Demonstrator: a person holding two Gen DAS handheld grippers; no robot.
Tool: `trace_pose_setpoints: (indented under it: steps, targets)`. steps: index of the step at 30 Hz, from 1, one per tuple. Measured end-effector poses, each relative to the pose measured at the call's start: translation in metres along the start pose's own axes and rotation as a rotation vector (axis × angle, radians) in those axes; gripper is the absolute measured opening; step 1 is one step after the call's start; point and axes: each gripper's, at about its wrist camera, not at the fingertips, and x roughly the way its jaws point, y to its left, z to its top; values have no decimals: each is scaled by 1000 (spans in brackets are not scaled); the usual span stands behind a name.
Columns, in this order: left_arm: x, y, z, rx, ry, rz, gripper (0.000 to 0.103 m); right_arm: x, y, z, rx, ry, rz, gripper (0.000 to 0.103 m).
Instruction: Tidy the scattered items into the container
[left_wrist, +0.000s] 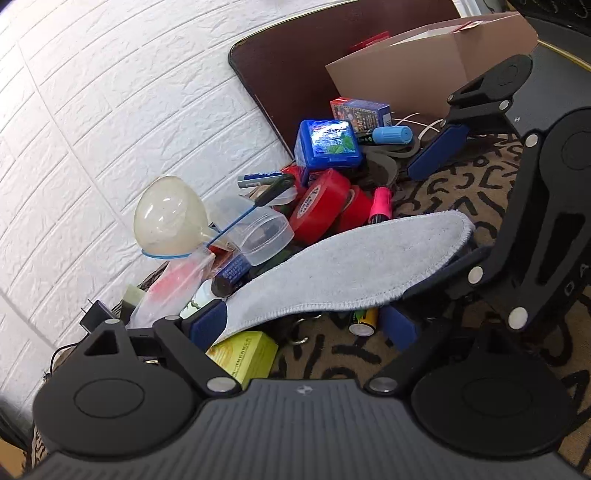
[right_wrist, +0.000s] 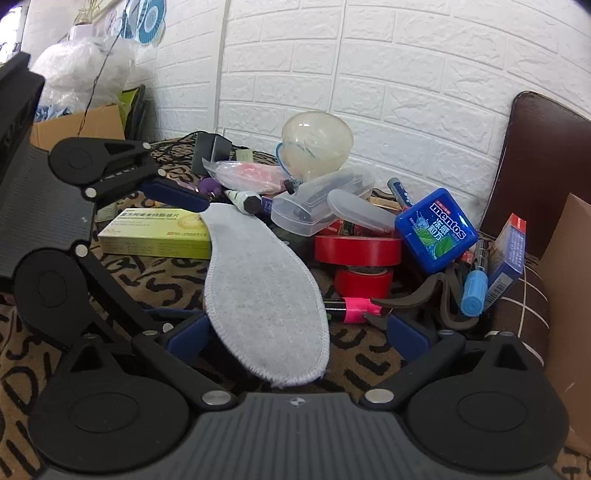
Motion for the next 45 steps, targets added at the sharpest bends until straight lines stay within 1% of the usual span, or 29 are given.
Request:
trace_pose_setpoints:
  steps: [3,6,7,9,10,12,13,15,16,18,19,21,22,23,24,26,28,30,31,33,37,40,41,44,45]
  targets:
    - [0,7,-7,-48,7,-21,93,6,-5,4,45,7,32,103]
    - [-4,8,-10,-52,3,-22,93,8,-8,9,91,22,77,103]
    - [-6,7,-11,-48,1,-20,93,7,-7,11,89,21,86,103]
    - [-7,6,-13,-43,-6,-16,95,3,-2,15,73,-17,89,103]
    - [-6,5,-14,-44,-9,-10,98,3,0,19,57,-33,107,103]
    - [-2,5,-15,-47,-14,4,101,13,9,25,16,-11,120,103]
    - [0,5,-14,-49,-13,-2,102,18,12,27,-3,0,115,103]
    - [2,6,-12,-48,-13,-8,102,26,11,29,9,-2,112,103]
    - [3,8,-11,-63,-3,-19,102,30,8,31,21,8,118,103]
    - [4,12,-9,-85,6,-48,100,37,-1,31,50,34,175,103]
    - [5,14,-8,-92,9,-74,97,41,-5,30,68,48,203,103]
    - [6,16,-9,-103,8,-102,96,45,-9,27,97,70,241,103]
    - [6,17,-9,-108,7,-119,92,45,-10,25,91,74,257,103]
    - [4,18,-9,-113,8,-138,90,44,-9,23,78,77,275,99]
    - [4,17,-9,-117,9,-144,88,41,-8,23,67,80,295,90]
    - [0,15,-10,-121,12,-149,88,36,-4,22,41,92,339,78]
    - [-6,10,-11,-120,8,-155,89,29,0,20,18,99,363,78]
    - [-14,3,-12,-118,0,-195,89,20,1,15,8,97,416,78]
    - [-19,-3,-13,-108,-5,-200,89,16,3,13,8,95,427,78]
    - [-28,-16,-12,-73,-20,-197,89,2,9,6,-10,89,419,78]
    - [-43,-37,-7,-55,-26,-259,89,-26,10,-7,-17,95,420,78]
    - [-53,-53,-3,-42,-34,-304,89,-44,7,-17,-49,112,386,78]
    - [-56,-57,-3,-33,-37,-310,89,-49,6,-20,-64,123,368,78]
    - [-67,-60,-5,1,-35,-309,91,-56,-1,-31,-118,162,267,78]
    - [-70,-58,-8,12,-31,-306,93,-57,-5,-35,-119,164,236,78]
